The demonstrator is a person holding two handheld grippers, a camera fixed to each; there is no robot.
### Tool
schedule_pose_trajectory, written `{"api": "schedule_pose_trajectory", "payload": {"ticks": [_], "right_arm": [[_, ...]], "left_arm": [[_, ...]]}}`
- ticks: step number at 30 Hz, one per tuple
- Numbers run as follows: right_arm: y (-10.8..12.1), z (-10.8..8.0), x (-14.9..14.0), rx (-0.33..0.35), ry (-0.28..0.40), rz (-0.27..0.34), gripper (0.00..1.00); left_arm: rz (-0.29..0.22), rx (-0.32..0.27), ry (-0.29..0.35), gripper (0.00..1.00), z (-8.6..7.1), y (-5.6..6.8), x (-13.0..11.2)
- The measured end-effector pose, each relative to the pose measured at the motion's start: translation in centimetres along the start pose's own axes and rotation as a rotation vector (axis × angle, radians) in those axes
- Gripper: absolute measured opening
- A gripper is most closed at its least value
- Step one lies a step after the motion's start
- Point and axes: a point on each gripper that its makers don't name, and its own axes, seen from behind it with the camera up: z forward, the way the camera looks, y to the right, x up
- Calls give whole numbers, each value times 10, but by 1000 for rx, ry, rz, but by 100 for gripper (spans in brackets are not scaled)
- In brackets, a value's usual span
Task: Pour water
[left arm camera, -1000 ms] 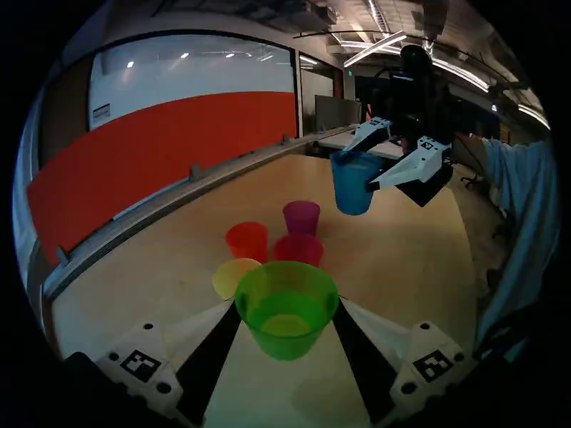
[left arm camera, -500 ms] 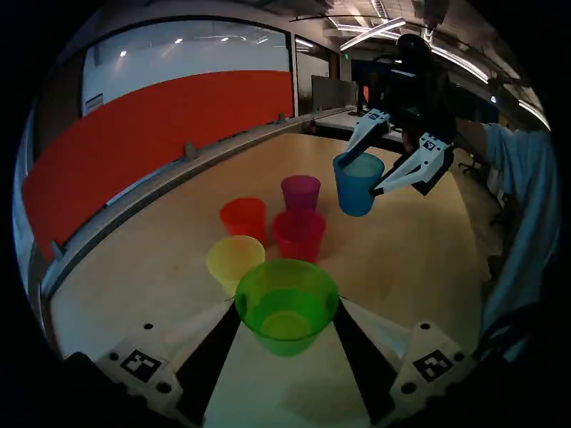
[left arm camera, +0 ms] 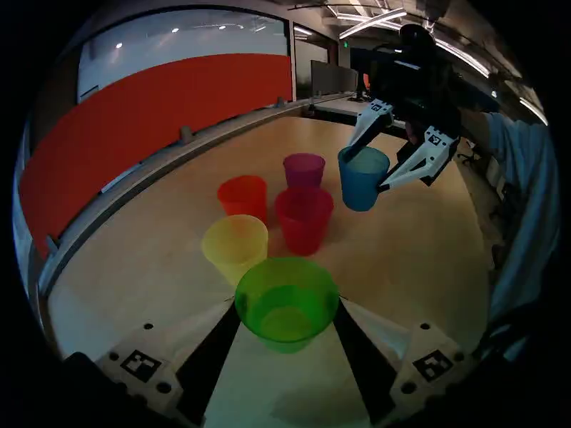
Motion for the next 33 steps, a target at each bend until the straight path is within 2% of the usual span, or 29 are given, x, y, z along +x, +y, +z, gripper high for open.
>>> {"api": "schedule_pose_trajectory", "payload": {"ticks": [12,32,33], "right_arm": [[1,12,-5,10,-12,11,92],[-3,23,-14,12,-36,-1,92],[-4,23,-15,12,-37,0,92]], "left_arm": [[-11,-14,-15,87,12,-2,-12],[-47,-22,-7,87,14,-3,-20],[-48,-23,-10,90,14,-3,-21]]}}
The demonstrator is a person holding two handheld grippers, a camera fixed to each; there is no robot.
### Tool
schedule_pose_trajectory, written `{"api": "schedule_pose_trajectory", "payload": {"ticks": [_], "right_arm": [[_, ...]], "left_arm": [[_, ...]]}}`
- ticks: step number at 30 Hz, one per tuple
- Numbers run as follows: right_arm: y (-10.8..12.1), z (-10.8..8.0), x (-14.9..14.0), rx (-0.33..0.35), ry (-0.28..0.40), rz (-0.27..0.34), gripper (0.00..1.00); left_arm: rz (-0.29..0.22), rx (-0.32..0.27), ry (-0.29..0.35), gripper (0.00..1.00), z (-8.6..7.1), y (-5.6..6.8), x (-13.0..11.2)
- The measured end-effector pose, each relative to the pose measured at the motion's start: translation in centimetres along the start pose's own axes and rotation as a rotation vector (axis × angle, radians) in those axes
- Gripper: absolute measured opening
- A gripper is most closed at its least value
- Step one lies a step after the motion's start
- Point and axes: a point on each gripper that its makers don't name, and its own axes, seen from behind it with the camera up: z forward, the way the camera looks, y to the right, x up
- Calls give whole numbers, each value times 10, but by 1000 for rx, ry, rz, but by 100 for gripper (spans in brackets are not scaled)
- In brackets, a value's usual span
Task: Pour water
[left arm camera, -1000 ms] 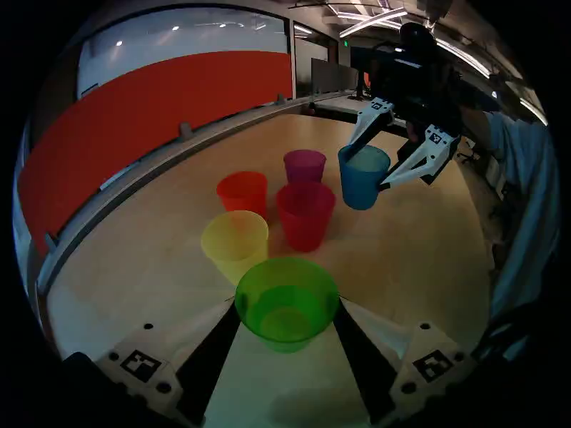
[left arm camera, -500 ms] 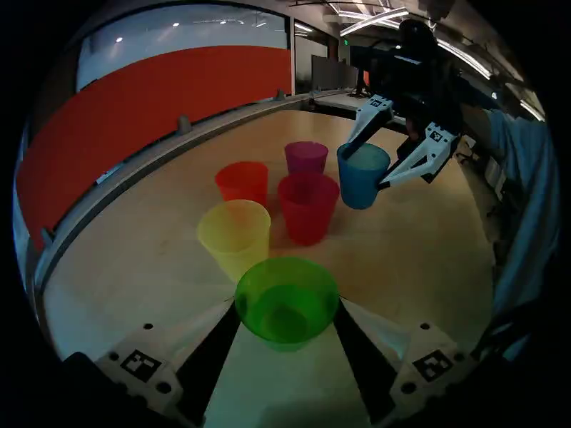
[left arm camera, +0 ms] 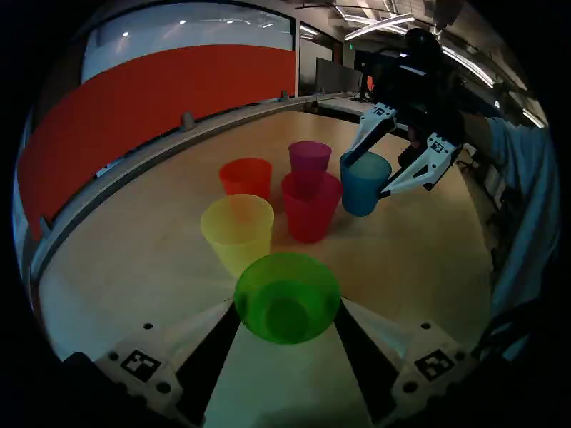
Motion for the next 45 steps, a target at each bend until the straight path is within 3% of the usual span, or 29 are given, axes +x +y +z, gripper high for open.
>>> {"api": "schedule_pose_trajectory", "payload": {"ticks": [3,5,23,33,35,45], "right_arm": [[-1,1,-1,1,-1,0,92],[-1,2,-2,0,-1,1,92],[-2,6,-20,-18,-15,-2,92],[-1,6,-26,-29,-22,30,93],[-2,5,-26,-30,-21,38,97],[-4,-7,-35,-49,-32,48,100]], "left_arm": [[1,-2,-20,99,1,0,-4],[3,3,-32,99,2,-1,-7],[-5,13,-36,99,-14,1,-14],[-18,15,-31,99,-16,3,-13],[-20,14,-27,99,-18,4,-12],[-39,35,-21,99,-28,1,-17]]}}
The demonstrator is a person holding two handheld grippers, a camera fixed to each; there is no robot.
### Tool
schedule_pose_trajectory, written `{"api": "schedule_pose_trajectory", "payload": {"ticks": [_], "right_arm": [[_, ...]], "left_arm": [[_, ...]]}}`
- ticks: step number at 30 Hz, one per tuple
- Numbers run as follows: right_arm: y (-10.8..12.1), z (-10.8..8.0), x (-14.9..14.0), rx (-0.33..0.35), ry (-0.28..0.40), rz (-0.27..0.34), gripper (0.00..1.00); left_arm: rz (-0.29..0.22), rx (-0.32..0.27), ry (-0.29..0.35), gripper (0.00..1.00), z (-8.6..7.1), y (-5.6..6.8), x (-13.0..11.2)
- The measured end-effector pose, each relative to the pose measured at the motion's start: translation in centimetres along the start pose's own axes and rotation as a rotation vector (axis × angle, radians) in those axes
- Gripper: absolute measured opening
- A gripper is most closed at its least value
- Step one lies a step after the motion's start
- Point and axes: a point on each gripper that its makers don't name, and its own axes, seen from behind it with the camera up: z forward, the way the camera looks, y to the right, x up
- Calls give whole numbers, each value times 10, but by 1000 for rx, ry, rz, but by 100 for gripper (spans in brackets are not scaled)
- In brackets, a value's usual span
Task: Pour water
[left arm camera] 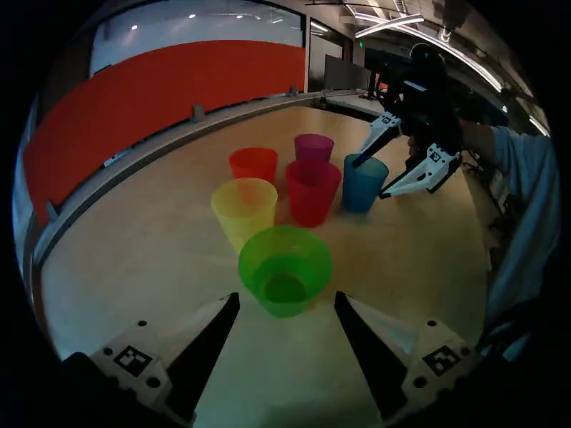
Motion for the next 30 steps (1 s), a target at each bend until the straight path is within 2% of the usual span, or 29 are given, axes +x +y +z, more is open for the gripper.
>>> {"api": "schedule_pose_trajectory", "payload": {"ticks": [12,19,30], "right_arm": [[2,-36,-16,-70,16,21,100],[1,-55,-20,-114,45,51,100],[9,-81,-10,-216,152,108,100]], "left_arm": [[-49,62,37,100,-29,-2,-11],[-74,122,71,99,-48,-7,-12],[-124,238,152,100,-69,-17,-7]]}}
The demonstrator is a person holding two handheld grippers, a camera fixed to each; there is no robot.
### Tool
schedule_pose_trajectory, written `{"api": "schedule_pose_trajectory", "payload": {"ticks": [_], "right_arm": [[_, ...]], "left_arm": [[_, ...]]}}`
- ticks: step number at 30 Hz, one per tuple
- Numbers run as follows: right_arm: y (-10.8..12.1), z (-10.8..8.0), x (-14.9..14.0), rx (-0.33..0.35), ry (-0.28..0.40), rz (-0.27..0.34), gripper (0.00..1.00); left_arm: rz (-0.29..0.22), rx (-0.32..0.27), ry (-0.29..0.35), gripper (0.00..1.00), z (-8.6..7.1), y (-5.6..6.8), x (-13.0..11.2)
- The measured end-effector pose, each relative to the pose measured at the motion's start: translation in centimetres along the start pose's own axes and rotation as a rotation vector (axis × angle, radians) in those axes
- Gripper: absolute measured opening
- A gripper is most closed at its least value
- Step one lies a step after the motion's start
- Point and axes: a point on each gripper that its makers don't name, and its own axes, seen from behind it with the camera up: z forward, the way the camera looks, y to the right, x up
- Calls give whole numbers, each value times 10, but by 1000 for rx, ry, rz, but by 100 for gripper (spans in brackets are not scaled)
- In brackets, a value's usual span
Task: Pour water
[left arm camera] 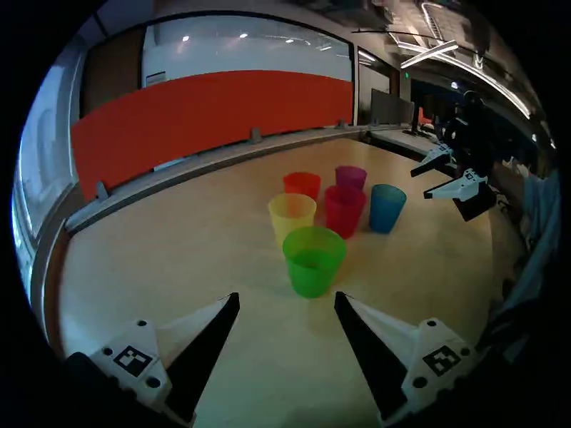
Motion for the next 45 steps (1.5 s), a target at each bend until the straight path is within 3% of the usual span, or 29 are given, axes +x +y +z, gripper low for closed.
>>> {"api": "schedule_pose_trajectory", "payload": {"ticks": [10,23,32,45], "right_arm": [[17,-20,34,-122,142,79,100],[57,-40,60,-369,286,142,100],[77,-56,81,-501,402,198,100],[100,-86,93,-682,531,258,100]], "left_arm": [[-52,129,138,99,-14,-18,26],[-103,341,330,99,-46,-49,60],[-115,433,431,99,-63,-55,80],[-132,551,510,99,-81,-60,93]]}}
